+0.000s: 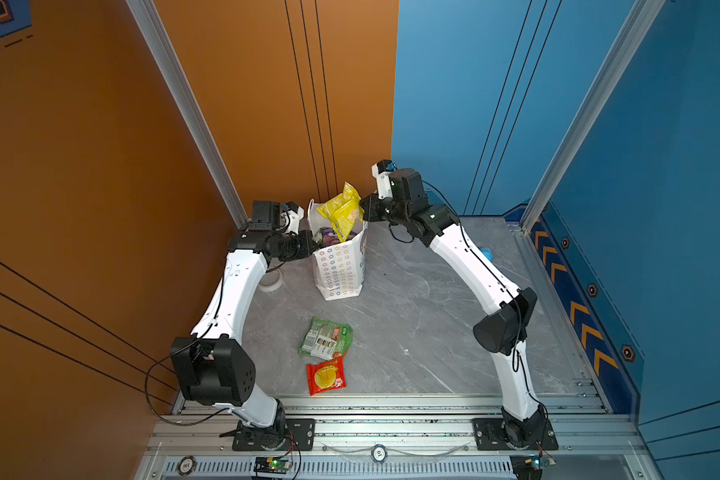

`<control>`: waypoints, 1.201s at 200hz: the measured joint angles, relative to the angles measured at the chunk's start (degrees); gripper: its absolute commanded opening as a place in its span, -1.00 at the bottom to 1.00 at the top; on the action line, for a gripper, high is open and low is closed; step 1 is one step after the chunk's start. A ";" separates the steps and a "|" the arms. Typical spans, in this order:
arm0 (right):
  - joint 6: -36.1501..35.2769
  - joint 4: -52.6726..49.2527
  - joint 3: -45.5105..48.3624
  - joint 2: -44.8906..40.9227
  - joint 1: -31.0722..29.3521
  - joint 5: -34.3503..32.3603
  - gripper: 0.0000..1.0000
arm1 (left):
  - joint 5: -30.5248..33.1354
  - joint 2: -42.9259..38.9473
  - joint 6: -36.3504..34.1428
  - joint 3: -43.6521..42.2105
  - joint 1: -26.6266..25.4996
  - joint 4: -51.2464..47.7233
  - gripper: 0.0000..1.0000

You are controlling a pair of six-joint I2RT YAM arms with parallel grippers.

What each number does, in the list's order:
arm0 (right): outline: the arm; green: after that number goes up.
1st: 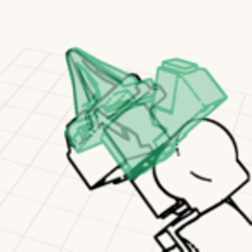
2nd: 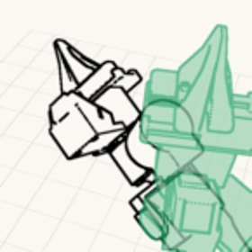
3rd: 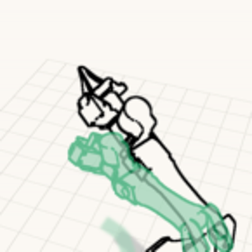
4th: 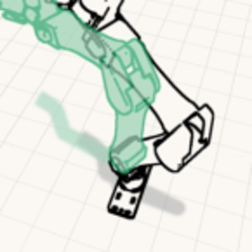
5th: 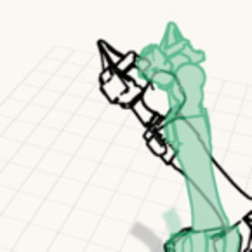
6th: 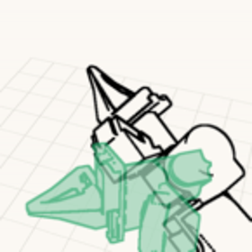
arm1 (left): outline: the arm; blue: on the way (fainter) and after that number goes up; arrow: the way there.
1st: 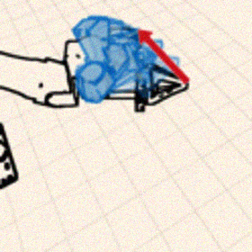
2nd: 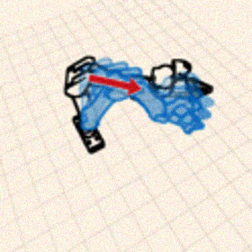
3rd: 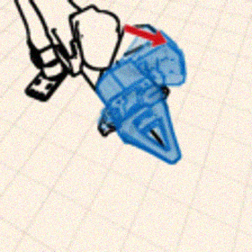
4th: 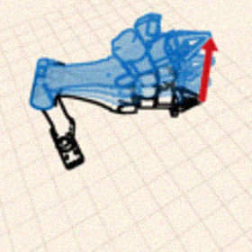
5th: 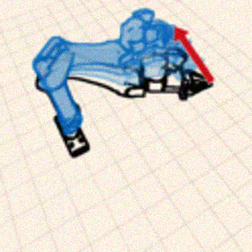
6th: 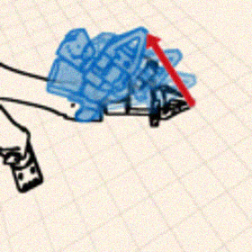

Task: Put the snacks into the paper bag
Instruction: 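Lower the yellow bag into the paper bag and open the right gripper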

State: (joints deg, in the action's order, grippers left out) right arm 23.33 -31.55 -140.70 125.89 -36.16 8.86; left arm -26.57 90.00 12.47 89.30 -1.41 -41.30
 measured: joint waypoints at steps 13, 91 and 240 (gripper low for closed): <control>0.66 0.00 -0.17 1.05 0.00 -0.02 -1.00 | 0.00 0.00 0.00 0.00 0.00 0.00 -0.97; 6.45 2.78 -0.61 5.18 -0.98 -0.24 -1.00 | 0.00 0.00 0.00 0.00 0.00 0.00 -0.97; 18.62 11.80 -1.38 11.87 -1.90 -7.78 -1.00 | 0.00 0.00 0.00 -0.04 0.00 0.02 -0.97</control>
State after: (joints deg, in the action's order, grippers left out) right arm 41.95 -19.75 -142.08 137.75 -38.06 1.08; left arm -26.57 90.00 12.47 89.25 -1.41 -41.28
